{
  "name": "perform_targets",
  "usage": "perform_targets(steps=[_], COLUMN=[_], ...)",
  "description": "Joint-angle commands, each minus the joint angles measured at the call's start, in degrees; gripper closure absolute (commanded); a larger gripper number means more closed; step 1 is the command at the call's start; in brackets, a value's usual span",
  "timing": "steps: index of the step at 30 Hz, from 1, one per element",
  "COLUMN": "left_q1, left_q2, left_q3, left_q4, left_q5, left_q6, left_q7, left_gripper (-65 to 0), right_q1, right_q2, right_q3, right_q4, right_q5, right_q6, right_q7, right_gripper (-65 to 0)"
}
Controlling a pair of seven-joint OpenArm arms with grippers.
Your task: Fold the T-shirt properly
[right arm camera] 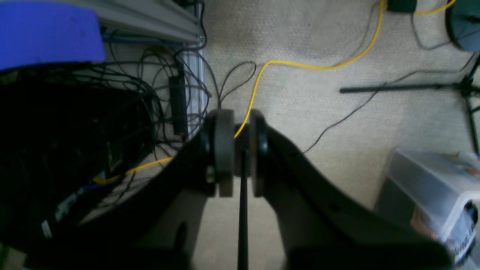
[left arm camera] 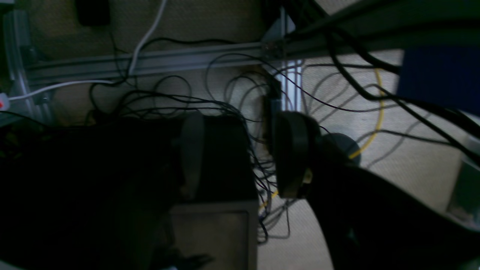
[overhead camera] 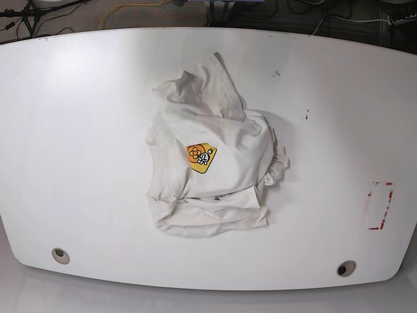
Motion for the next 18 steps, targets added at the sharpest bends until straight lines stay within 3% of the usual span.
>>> perform_targets(steps=[1,18], left_q1=[2.1,10.6], left_q2=[-0.1,0.7], left_q3=[-0.3,-3.1], left_q4=[2.0,14.8], left_q5=[0.0,-0.4], left_q6=[0.1,0.1], left_q7=[-1.0,-2.0], left_gripper=[-28.2,-28.3], right_q1=[-2.0,-10.1], right_q2=[0.1,-0.2], right_q3=[0.3,0.3], right_q4=[2.1,14.9], right_q5=[0.2,0.5], right_q6=[0.1,0.2], right_q7=[1.1,1.2], right_gripper=[-6.9,-7.1])
